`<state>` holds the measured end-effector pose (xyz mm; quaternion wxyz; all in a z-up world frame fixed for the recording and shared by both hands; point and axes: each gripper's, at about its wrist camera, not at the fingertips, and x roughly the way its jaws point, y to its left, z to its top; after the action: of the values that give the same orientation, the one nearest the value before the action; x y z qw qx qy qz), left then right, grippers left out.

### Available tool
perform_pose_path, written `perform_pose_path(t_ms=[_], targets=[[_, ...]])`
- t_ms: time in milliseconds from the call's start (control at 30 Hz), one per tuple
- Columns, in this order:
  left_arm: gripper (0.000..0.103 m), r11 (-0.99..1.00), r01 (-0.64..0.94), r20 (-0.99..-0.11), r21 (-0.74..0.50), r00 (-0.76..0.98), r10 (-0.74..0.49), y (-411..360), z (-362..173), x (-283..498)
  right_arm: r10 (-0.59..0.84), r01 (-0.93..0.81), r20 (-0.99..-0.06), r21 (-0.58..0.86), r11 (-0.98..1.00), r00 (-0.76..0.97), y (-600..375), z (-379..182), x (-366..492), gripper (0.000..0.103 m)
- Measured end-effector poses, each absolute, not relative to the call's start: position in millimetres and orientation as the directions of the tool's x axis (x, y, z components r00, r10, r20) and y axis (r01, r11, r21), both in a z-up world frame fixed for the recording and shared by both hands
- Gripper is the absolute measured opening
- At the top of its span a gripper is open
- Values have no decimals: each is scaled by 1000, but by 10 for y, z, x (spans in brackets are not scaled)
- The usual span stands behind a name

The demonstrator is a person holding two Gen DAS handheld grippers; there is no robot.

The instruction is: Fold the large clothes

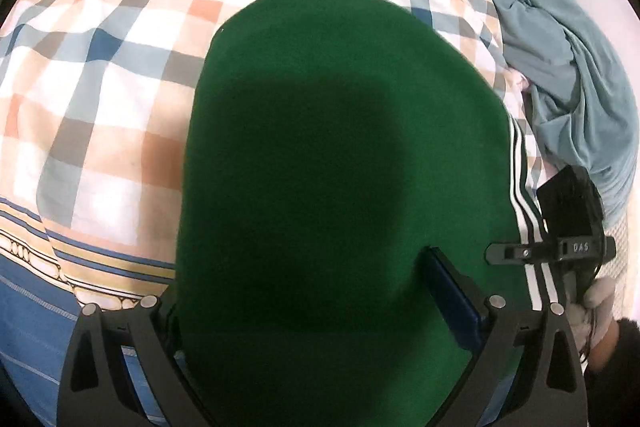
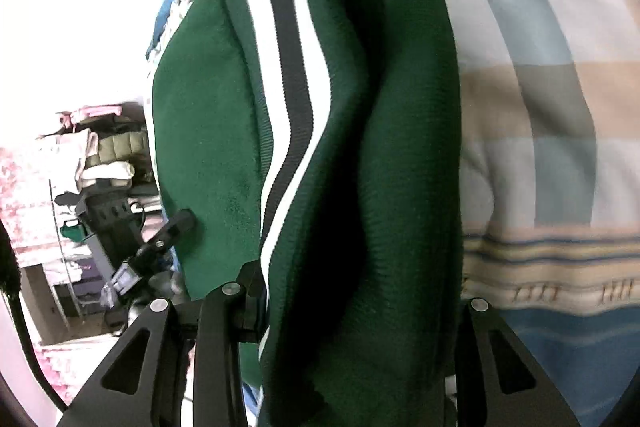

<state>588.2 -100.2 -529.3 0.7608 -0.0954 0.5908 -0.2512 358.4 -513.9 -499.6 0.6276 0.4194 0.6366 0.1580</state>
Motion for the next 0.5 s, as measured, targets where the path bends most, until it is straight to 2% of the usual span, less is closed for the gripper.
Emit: perform_pose_path(t_ms=[100,167,233,300,367,500], targets=[[100,879,289,-873,-379,203,-444,-1001,-5157,5784,718,342,-686,707,619,119,-5201,-4988,3584,48],[100,897,292,-884,-333,234,-405,-974,-5070,5708,672,365,-733,658,659,106,-5368,-4955,3493,56],[100,921,280,-899,-272,267,-347,-935,-4979,5593,562,375,-822,551,746,89,-5354,-4829,3419,81],[100,945,252,-910,-209,304,-282,-856,-4873,5415,424,368,-902,422,829,80,-5345,-4660,3301,82],[100,958,246,-913,-148,338,-228,-857,-4801,5276,346,366,-935,348,863,73,-5295,-4533,3165,82],[101,975,216,-906,49,420,-47,-939,-4599,4895,178,355,-983,181,917,44,-5161,-4431,2898,83]])
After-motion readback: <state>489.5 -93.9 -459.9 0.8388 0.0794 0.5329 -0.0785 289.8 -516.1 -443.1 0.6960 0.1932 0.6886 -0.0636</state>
